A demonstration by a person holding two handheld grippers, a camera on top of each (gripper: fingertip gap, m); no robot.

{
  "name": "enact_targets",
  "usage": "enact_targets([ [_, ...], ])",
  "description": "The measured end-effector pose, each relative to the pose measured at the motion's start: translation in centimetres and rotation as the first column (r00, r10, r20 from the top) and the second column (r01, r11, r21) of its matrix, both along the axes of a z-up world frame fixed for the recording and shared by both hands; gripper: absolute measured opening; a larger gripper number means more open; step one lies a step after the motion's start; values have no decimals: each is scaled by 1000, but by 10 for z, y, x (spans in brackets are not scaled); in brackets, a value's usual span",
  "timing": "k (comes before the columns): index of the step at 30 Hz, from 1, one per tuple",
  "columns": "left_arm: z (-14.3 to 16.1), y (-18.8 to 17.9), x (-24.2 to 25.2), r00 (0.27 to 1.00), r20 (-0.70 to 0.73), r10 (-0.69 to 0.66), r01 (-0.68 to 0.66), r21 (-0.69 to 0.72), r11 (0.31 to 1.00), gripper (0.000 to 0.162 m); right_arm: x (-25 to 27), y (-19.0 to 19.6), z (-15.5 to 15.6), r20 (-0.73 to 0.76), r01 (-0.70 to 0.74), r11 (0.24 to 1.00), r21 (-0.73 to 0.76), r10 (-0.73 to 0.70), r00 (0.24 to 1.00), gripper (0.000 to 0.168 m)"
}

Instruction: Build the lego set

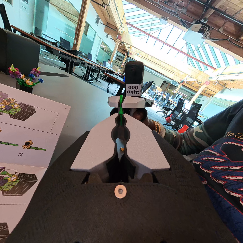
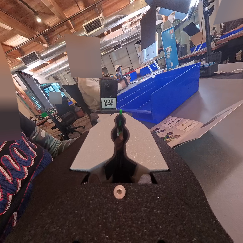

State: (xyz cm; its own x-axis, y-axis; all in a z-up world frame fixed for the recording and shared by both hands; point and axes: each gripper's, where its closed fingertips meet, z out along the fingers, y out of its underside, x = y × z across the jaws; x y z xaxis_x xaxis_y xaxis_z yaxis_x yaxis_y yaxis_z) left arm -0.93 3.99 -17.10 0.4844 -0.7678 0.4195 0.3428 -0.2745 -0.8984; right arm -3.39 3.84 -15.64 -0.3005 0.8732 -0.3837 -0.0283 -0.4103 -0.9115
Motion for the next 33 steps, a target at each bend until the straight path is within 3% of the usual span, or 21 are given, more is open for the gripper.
enact_targets([
  [1, 0, 0, 0, 1000, 2, -1, 1, 1, 1000, 1, 0, 0, 0, 0, -3, 1000, -2, 3, 1000, 3],
  [33, 3, -3, -3, 1000, 14, 18, -18, 37, 999, 1, -3, -7, -2, 58, -15, 999, 32, 13, 998, 4],
])
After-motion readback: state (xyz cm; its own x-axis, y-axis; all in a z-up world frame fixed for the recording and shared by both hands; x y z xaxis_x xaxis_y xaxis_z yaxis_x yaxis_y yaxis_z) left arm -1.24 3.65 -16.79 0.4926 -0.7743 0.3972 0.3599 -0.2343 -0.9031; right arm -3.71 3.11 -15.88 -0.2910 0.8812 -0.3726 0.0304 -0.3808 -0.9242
